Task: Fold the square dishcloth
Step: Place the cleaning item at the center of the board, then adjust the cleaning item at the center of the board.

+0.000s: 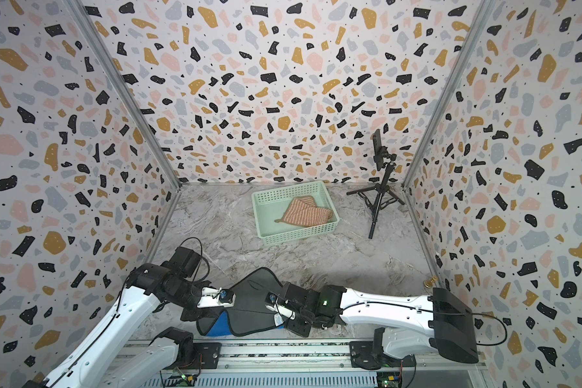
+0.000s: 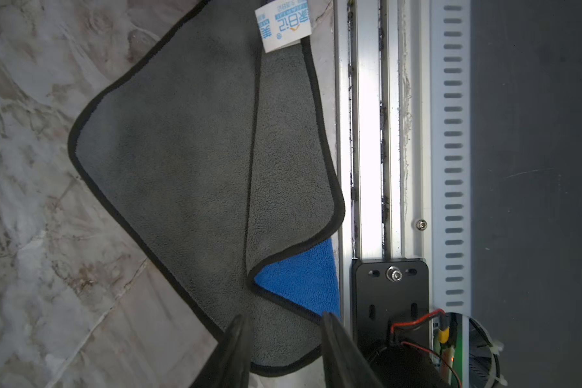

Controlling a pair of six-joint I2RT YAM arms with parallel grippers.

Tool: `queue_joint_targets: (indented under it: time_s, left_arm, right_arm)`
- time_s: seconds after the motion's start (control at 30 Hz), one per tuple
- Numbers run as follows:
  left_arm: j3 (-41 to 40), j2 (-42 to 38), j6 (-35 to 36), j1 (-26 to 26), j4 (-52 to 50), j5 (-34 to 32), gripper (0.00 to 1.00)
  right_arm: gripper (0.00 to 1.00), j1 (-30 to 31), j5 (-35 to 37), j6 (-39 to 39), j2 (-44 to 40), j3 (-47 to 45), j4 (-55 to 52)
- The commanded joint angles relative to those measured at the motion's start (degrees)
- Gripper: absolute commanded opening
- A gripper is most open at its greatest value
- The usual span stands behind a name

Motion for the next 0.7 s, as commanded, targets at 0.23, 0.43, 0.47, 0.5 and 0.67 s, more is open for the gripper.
queue_joint_targets:
  time_s: [0.23, 0.43, 0.47, 0.5, 0.67]
  left_arm:
    - [-2.1, 10.7, -10.4, 0.2, 18.1, -17.9, 0.16]
    - [-4.6, 18.3, -11.5, 0.5, 20.6, -21.2, 0.17]
    - [-5.2, 17.9, -10.9, 0.5, 20.4, -20.4, 0.18]
    - [-5.7, 17.5, -10.2, 0.5, 20.5, -20.0, 0.20]
    - [-6.8, 17.6, -9.3, 0.4, 22.1, -19.1, 0.22]
  right_arm:
    - [0.20, -16.0, -6.8, 9.2, 13.4, 6.7, 19.4]
    - [0.06, -17.3, -9.6, 9.3, 29.6, 12.3, 31.8]
    - [0.04, -17.8, -9.3, 10.2, 32.0, 12.7, 34.5]
    - [0.03, -18.5, -9.1, 11.3, 33.4, 12.8, 36.4]
    - [0.00, -20.6, -8.9, 15.4, 39.9, 13.3, 42.3]
